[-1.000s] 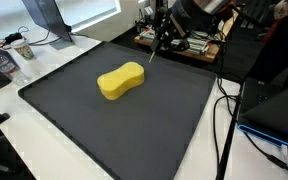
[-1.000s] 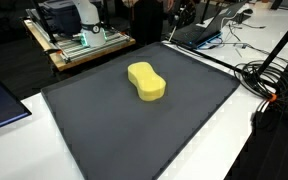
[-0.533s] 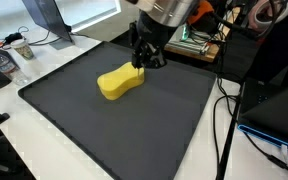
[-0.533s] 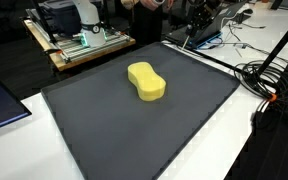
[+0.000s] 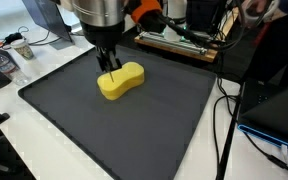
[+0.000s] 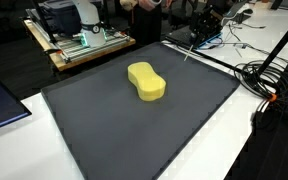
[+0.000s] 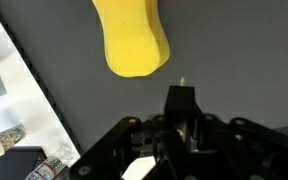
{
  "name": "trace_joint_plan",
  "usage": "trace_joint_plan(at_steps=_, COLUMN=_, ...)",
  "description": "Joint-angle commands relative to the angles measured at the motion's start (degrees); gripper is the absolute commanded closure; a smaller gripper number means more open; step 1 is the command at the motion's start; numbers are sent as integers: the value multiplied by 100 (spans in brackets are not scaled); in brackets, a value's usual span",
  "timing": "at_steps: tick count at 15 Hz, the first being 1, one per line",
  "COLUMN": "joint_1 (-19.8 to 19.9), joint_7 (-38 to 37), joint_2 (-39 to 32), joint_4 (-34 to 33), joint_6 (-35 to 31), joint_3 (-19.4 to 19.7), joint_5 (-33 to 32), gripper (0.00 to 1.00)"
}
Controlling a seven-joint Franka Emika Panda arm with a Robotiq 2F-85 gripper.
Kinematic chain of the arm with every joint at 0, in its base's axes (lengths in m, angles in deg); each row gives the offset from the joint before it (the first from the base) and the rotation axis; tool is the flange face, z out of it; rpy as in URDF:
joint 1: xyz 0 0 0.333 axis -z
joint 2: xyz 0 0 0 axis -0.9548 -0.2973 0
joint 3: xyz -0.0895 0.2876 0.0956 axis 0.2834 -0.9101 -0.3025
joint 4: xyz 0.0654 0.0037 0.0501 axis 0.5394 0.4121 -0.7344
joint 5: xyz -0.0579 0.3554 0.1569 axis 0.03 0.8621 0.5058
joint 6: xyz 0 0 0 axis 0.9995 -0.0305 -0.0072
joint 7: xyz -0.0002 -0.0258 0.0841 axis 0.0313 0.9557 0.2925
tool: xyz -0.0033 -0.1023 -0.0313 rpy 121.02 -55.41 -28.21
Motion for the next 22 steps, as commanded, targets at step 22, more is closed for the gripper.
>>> trace_joint_plan(at_steps=22, joint_1=1926, joint_7=969, joint_2=-777, joint_4=-1266, joint_6=336, joint_3=-257, joint_5=1894, gripper=96)
